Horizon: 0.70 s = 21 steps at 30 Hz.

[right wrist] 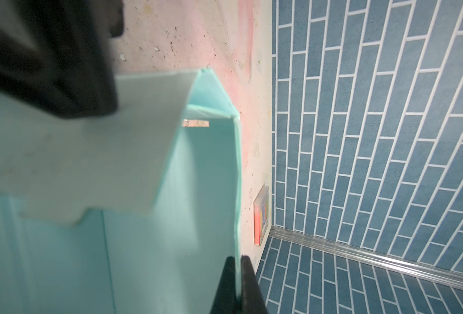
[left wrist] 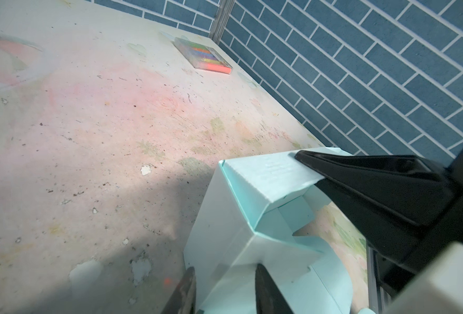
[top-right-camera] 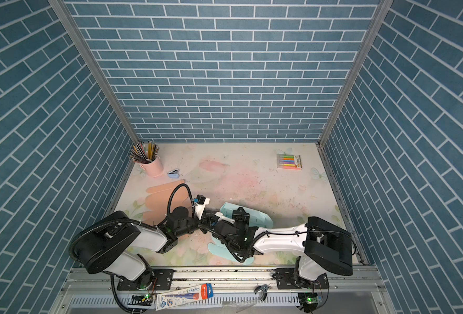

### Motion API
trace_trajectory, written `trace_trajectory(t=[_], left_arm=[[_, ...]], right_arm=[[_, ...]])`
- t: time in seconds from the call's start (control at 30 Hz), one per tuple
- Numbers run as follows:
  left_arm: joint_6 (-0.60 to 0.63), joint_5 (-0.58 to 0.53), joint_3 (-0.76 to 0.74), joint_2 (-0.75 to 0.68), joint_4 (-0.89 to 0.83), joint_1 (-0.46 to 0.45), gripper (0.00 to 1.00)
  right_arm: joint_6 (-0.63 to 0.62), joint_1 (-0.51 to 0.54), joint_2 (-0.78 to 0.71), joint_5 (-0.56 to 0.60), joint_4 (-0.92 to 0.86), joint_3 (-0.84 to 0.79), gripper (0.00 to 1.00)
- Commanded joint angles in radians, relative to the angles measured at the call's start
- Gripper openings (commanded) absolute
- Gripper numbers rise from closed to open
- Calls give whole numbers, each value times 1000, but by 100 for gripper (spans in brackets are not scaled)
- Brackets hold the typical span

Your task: Fold the paper box

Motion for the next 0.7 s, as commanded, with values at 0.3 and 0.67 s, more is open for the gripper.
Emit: trace_trajectory(t=[0.3,0.67], left_arm=[[75,-19,-43,66,163,-24,42],[109,-53,-26,127,231,-27,43]], right_arm=[[-22,29,39,10,-1,-18,0],[-5,40,33,6,-16,-14,0]])
